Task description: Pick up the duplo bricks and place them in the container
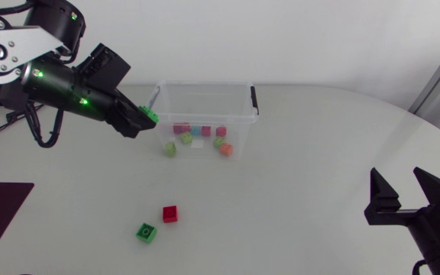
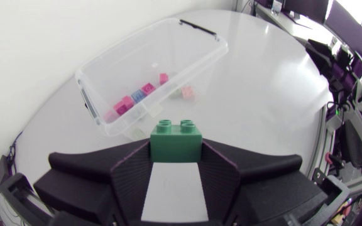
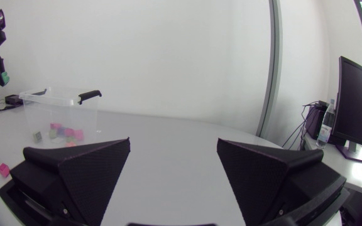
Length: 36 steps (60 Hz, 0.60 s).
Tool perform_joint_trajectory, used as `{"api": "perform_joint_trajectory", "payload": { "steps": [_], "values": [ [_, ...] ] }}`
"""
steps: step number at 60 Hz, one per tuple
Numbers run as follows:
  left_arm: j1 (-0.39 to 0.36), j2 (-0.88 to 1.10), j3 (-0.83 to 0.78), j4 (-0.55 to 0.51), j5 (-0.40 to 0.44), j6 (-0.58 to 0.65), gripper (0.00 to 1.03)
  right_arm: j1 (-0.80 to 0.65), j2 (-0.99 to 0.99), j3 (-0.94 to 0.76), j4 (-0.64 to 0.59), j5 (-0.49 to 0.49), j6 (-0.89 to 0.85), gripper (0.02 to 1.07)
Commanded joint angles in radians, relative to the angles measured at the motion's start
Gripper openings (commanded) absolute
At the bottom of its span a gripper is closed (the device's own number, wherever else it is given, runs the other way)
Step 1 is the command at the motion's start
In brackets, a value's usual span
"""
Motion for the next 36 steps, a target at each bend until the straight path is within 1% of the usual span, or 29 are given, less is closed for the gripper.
{"api": "perform_joint_trajectory", "payload": {
  "steps": [1, 4, 6, 8, 20, 25, 28, 29, 31, 36],
  "values": [
    [-0.006, 0.017, 0.017, 0.073, 0.026, -0.066, 0.43, 0.004, -0.005, -0.022, 0.014, -0.004, 0.022, 1.02],
    [-0.009, 0.033, 0.022, 0.110, 0.038, -0.076, 0.43, 0.004, -0.005, -0.022, 0.014, -0.004, 0.022, 1.02],
    [-0.008, 0.067, 0.036, 0.182, 0.041, -0.101, 0.45, 0.004, -0.005, -0.022, 0.014, -0.004, 0.022, 1.02],
    [-0.005, 0.082, 0.043, 0.208, 0.041, -0.113, 0.45, 0.004, -0.005, -0.022, 0.012, -0.004, 0.022, 1.02],
    [0.006, 0.284, 0.223, 0.219, 0.038, -0.130, 0.47, 0.004, -0.005, -0.022, 0.014, -0.004, 0.022, 1.02],
    [-0.002, 0.402, 0.318, 0.223, 0.007, -0.133, 0.48, 0.004, -0.005, -0.022, 0.014, -0.004, 0.024, 1.02],
    [-0.003, 0.439, 0.352, 0.223, -0.004, -0.135, 0.48, 0.004, -0.005, -0.022, 0.014, -0.004, 0.022, 1.02],
    [-0.006, 0.470, 0.382, 0.223, -0.020, -0.141, 0.50, 0.004, -0.005, -0.022, 0.014, -0.004, 0.022, 1.02],
    [-0.008, 0.488, 0.404, 0.222, -0.027, -0.145, 0.52, 0.004, -0.005, -0.022, 0.014, -0.004, 0.022, 1.02],
    [-0.012, 0.525, 0.448, 0.217, -0.053, -0.150, 0.65, 0.004, -0.005, -0.022, 0.012, -0.004, 0.022, 1.02]
  ]
}}
